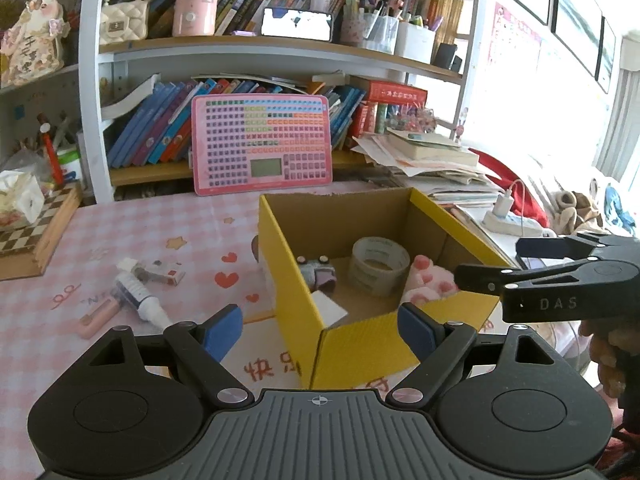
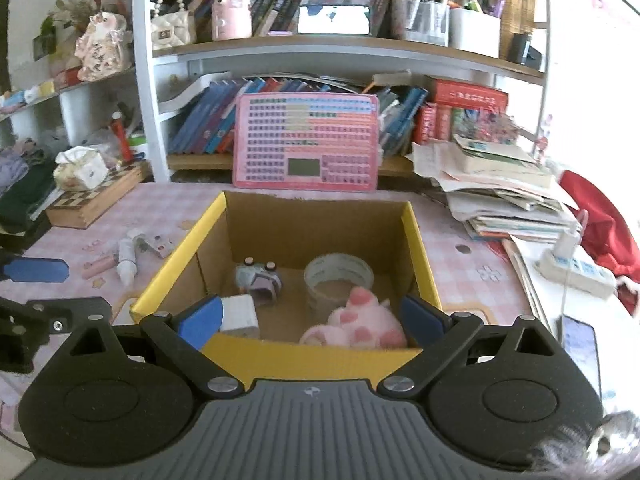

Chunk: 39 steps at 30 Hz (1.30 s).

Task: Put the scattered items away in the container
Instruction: 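Withdraw both tools up and away from the yellow box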

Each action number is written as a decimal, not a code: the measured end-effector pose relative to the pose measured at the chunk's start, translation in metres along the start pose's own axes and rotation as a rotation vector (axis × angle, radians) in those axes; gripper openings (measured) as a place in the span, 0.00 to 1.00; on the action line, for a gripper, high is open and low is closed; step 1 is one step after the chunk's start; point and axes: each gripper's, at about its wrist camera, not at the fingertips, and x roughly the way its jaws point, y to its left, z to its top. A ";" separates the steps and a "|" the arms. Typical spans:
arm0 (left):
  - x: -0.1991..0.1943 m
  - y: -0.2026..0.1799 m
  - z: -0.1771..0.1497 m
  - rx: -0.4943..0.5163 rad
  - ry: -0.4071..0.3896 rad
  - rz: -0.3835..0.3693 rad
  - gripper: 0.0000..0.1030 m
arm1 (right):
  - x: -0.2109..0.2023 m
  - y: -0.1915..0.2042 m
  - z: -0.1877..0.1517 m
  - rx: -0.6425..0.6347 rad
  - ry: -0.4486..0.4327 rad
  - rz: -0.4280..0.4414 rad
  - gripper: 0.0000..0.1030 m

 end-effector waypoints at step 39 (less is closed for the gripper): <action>-0.076 0.092 -0.072 0.096 0.102 0.019 0.91 | -0.042 0.155 -0.064 0.035 0.096 -0.101 0.93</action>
